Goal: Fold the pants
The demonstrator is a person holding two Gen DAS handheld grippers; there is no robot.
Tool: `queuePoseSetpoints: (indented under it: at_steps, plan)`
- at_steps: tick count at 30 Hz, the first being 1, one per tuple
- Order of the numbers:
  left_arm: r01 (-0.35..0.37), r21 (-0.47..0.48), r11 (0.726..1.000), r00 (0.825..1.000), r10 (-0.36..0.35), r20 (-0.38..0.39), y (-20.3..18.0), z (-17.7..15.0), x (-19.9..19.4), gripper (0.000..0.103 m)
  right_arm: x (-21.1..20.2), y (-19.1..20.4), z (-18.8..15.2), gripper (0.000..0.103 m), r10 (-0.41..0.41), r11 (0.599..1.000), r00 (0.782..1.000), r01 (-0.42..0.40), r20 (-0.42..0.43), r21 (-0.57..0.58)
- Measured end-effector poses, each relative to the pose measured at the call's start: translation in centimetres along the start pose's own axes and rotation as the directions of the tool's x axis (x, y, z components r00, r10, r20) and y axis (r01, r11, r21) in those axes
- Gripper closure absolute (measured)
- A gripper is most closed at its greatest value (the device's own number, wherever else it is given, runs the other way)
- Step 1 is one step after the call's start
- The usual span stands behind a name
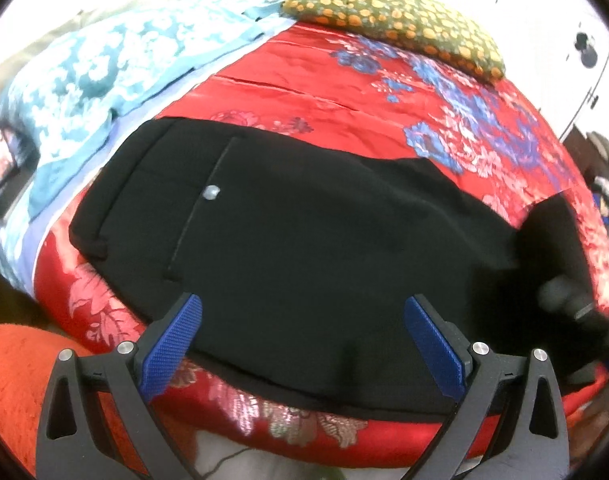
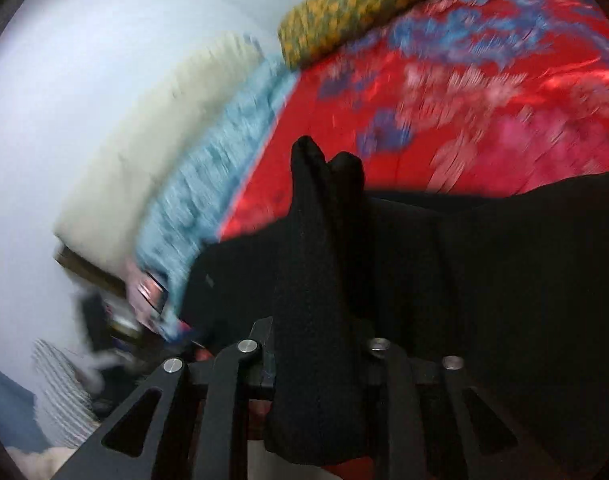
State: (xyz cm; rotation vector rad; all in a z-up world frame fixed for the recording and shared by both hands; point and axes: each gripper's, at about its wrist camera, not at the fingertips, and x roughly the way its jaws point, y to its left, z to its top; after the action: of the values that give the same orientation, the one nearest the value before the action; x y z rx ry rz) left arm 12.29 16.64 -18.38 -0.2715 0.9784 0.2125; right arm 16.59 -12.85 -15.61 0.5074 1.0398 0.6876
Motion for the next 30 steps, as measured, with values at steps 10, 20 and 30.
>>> queuePoseSetpoints:
  at_steps: [10,20,30]
  plan:
    - [0.28,0.025,0.96,0.96,-0.28,-0.002,-1.8,0.2,-1.4,0.003,-9.1,1.2,-6.0,0.008,-0.268,0.896,0.954,0.298,0.135,-0.331]
    - [0.258,0.278,0.925,0.957,-0.205,-0.204,-11.3,-2.2,3.2,0.094,-16.3,-2.1,-8.9,0.007,-0.36,0.883,0.888,0.423,0.285,-0.204]
    - [0.203,0.356,0.912,0.977,-0.163,-0.14,-9.3,-2.6,0.8,0.083,-16.2,-6.3,-7.4,0.007,-0.579,0.778,0.777,0.617,0.249,-0.115]
